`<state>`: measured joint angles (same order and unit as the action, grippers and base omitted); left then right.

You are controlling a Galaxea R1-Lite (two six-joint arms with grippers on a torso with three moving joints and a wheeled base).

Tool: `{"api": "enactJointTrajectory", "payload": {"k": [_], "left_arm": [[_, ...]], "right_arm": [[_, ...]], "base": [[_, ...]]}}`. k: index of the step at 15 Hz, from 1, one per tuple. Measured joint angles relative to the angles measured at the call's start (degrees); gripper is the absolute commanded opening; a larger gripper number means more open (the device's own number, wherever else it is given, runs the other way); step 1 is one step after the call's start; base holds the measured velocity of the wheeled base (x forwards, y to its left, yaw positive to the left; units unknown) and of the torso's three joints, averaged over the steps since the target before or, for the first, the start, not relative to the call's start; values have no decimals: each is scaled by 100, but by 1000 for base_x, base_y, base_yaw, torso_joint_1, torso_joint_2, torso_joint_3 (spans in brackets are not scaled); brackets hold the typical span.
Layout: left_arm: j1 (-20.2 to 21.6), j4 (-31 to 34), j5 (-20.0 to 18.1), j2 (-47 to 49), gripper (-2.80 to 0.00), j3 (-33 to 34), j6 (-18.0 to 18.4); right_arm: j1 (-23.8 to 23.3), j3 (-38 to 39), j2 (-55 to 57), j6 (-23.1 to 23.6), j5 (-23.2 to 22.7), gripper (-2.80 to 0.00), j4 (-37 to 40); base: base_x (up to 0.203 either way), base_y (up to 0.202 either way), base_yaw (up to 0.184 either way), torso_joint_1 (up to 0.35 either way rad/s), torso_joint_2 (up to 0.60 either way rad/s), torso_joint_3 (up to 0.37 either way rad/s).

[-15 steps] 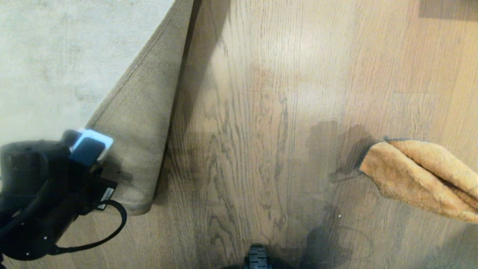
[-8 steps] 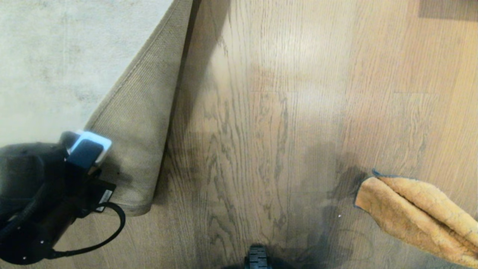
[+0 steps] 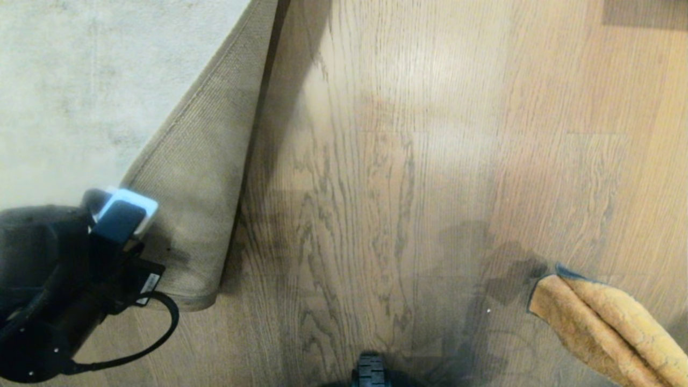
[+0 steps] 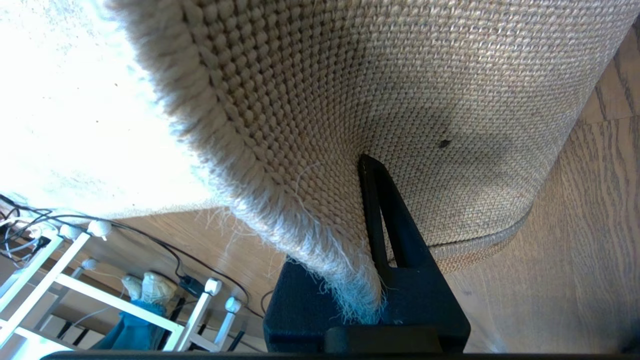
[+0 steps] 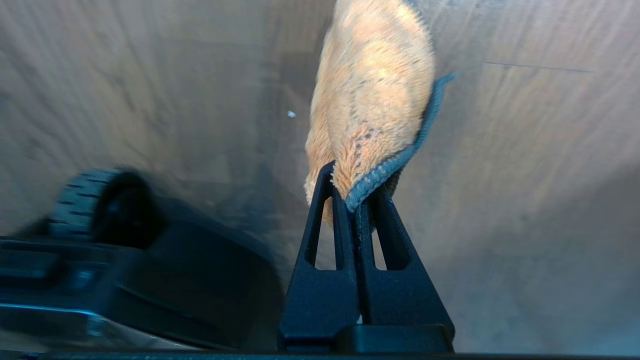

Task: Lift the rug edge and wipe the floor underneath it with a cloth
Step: Wipe the floor under the carpet with a rag, then lay down the carpet

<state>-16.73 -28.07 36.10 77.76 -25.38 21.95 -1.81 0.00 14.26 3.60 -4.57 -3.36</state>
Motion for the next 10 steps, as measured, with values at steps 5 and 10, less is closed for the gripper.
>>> {"api": "enactJointTrajectory", "payload": {"k": [5, 10], "left_arm": [[0, 2, -11, -20, -280, -9, 0], [-6, -4, -18, -20, -280, -13, -7]], "right_arm": [[240, -179, -663, -215, 39, -280, 529], [225, -408, -1328, 212, 89, -280, 1287]], "base": [[0, 0, 0, 0, 0, 0], [0, 0, 0, 0, 0, 0]]}}
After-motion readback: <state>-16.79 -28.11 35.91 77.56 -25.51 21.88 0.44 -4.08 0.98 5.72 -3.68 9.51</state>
